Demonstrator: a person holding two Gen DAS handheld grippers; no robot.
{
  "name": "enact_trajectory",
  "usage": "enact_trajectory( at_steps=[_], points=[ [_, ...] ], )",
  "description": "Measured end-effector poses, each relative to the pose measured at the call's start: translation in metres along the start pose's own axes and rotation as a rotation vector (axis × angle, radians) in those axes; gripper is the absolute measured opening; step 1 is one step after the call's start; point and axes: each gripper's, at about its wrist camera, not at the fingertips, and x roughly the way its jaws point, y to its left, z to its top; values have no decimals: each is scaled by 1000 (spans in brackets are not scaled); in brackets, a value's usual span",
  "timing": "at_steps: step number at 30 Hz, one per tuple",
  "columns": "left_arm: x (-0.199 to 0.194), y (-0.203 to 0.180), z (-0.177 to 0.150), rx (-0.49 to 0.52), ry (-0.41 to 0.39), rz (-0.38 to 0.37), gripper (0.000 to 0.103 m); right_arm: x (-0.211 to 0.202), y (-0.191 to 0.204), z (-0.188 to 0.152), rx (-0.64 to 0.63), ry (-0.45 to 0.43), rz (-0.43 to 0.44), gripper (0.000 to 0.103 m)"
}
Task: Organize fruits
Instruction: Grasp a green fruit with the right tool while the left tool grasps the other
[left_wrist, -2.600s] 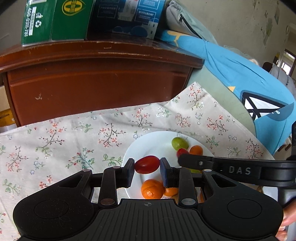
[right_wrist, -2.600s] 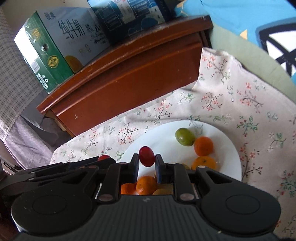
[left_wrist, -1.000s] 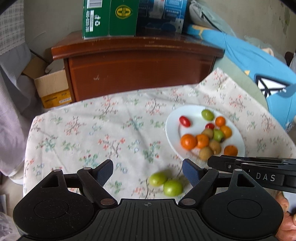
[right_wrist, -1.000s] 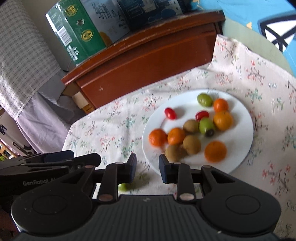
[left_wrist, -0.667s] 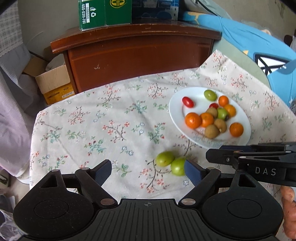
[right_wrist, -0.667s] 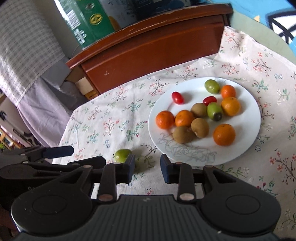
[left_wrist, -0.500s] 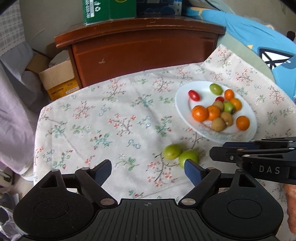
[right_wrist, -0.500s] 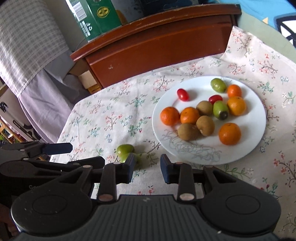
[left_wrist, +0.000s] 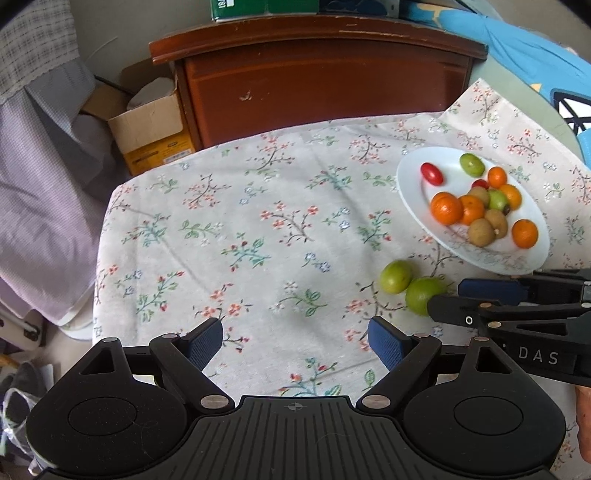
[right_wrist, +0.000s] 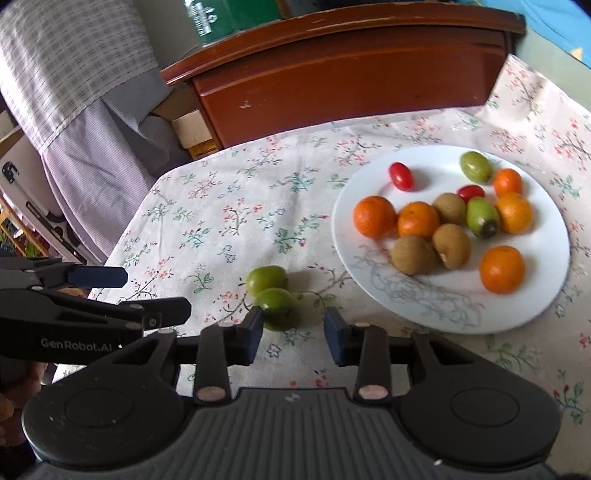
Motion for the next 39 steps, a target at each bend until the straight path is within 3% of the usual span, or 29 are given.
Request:
enact_trajectory(
  at_steps=[7,19,24,25,26,29,39],
  points=[
    [2,4,-1,-13,10,12,88,7,14,-6,-83,0,-8,37],
    [1,10,1,-53,3,16,88,6,14,-6,-76,-1,8,37],
    [0,13,3,-85,-7,-6,88,11,17,-9,-82,-16,-10,38],
    [1,13,3,-89,-8,-12,88,12,18,-9,-91,-18,-12,36],
    [1,13,4,-93,-9,-18,88,13,20,-9,-99,-19,-9,28],
    [2,9,6,-102,-19,-35,88,11,20,-8,-103,-16,-8,29],
    [8,-24,19,-64,-60,-132,85,-27,-3,4,-12,-11,-129,29]
  ],
)
